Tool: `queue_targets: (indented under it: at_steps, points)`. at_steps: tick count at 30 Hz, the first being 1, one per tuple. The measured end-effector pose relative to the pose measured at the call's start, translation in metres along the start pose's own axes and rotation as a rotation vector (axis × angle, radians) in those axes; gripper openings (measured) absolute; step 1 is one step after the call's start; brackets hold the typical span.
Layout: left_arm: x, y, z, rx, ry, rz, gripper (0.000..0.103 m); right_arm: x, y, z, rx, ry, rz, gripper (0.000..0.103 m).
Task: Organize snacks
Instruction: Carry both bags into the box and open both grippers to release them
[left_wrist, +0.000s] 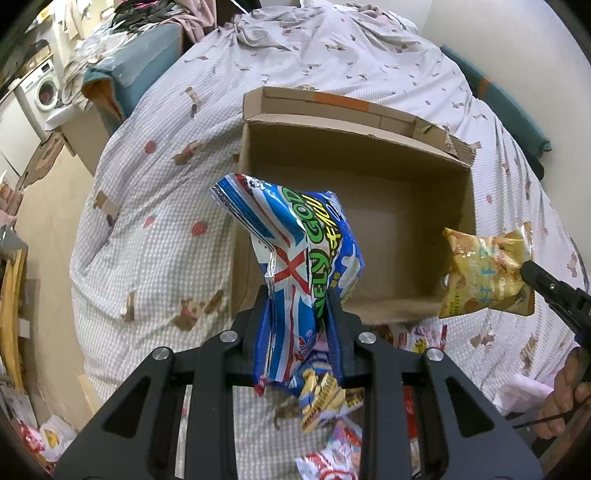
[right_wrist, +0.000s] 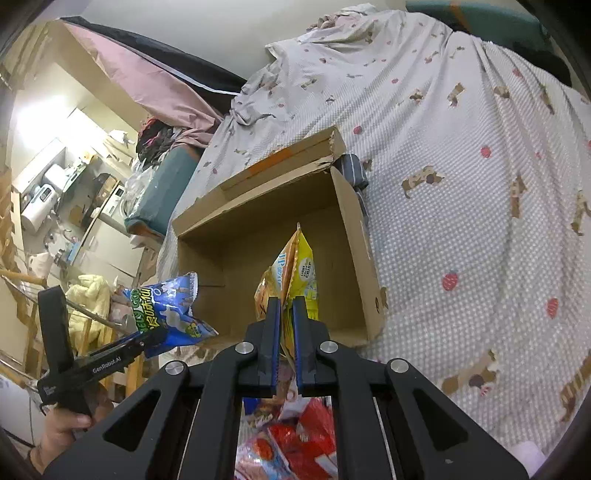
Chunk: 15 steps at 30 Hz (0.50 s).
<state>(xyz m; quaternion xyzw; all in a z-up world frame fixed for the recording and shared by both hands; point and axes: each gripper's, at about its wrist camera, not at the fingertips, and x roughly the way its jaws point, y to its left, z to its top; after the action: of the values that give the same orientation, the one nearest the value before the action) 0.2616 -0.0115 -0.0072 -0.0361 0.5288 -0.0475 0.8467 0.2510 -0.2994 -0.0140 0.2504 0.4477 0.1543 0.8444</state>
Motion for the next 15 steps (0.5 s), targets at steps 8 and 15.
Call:
queue_targets:
  at_steps: [8,15]
  points:
    - [0.039,-0.007,0.002,0.031,0.020,-0.015,0.023,0.039,-0.007,0.004,-0.007,0.037,0.025,0.006]
    - [0.064,-0.013,0.002,0.058,0.052,-0.033,0.024,0.073,-0.006,-0.002,-0.012,0.080,0.038,0.006]
